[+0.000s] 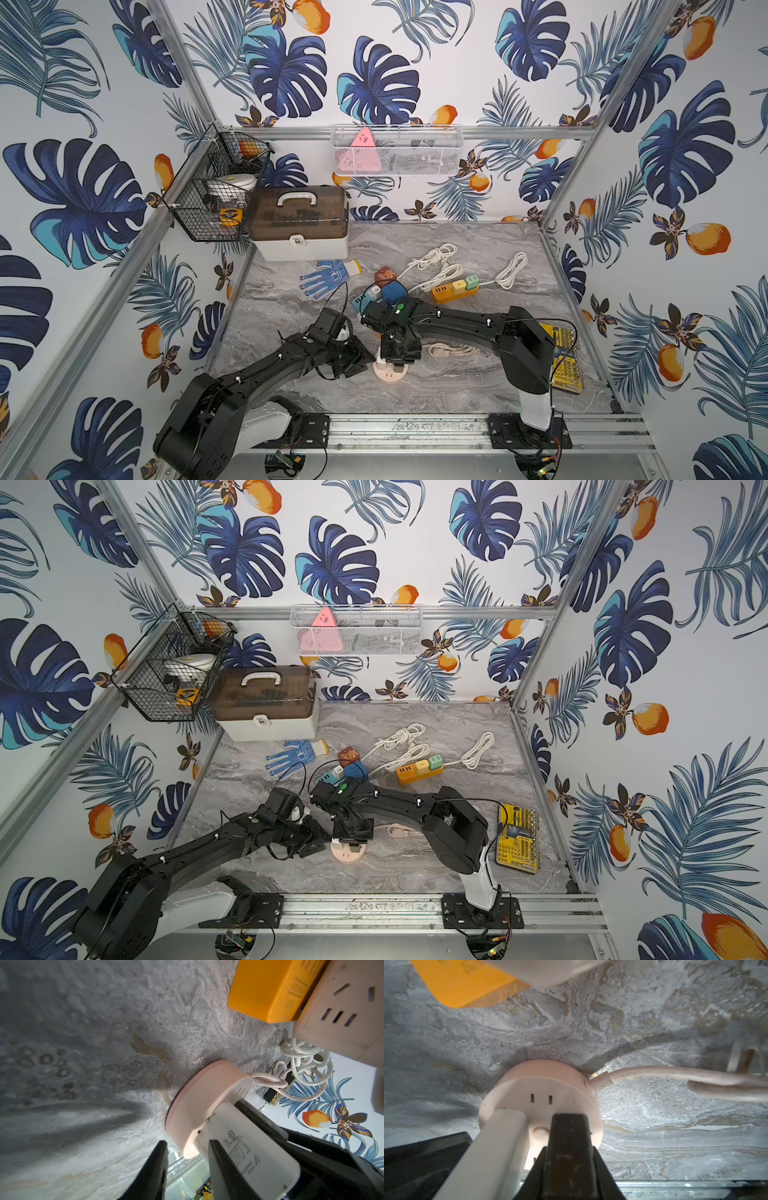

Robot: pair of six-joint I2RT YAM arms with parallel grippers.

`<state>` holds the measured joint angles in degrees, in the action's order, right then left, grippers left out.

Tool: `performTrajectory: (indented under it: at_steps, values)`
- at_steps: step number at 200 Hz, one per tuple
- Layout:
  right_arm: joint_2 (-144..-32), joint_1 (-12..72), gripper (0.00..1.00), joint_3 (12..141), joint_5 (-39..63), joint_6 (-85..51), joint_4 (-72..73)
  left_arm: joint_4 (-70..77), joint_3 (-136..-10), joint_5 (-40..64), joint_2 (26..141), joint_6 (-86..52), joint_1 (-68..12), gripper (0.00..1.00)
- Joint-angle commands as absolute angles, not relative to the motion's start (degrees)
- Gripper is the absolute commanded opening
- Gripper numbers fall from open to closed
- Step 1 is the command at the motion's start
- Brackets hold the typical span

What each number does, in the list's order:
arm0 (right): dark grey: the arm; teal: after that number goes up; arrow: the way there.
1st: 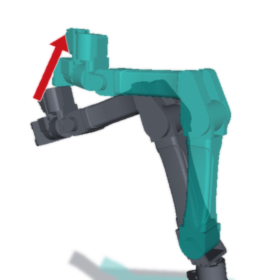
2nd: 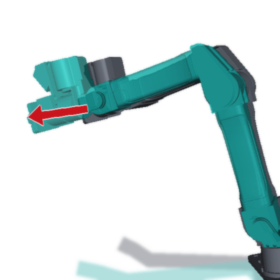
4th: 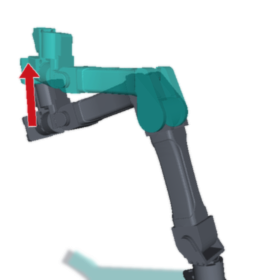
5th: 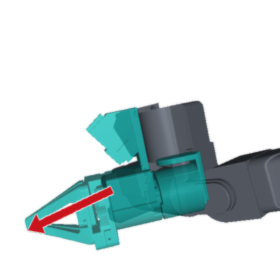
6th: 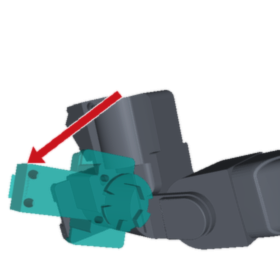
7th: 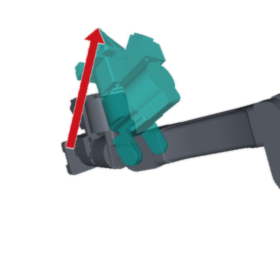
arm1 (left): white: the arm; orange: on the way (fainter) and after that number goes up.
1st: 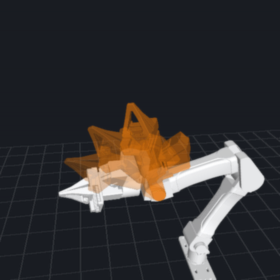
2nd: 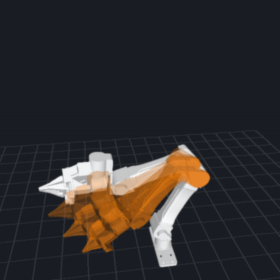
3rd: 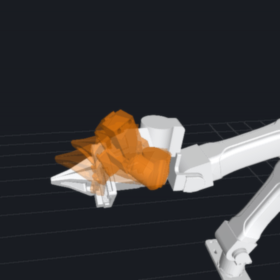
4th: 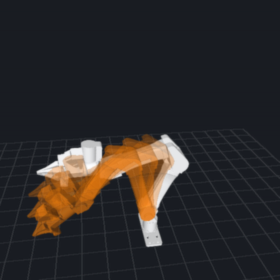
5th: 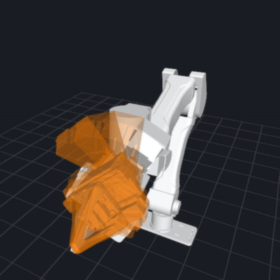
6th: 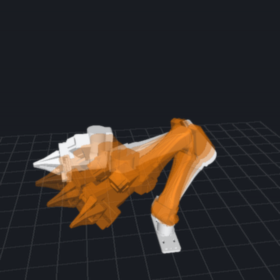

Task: Pull the plug off the socket
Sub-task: Move the socket to the center of the board, then remove the plug from the socket.

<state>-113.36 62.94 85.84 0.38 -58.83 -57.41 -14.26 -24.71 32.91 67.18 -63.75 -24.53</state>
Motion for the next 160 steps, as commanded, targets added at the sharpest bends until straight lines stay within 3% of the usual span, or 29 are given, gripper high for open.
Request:
performTrajectory:
  at_steps: [1,143,160]
  values:
    - [-114.6,62.9,0.02,85.2,1.6,-55.9,-52.7,-12.7,-23.7,30.2,67.1,-65.4,-24.8,0.39]
    - [-112.4,62.3,0.00,87.3,5.0,-52.9,-53.4,-8.0,-23.9,28.9,71.2,-66.1,-29.1,0.40]
    - [-111.9,61.7,0.00,87.3,6.1,-52.9,-53.4,-10.7,-24.0,26.8,71.4,-65.4,-29.6,0.36]
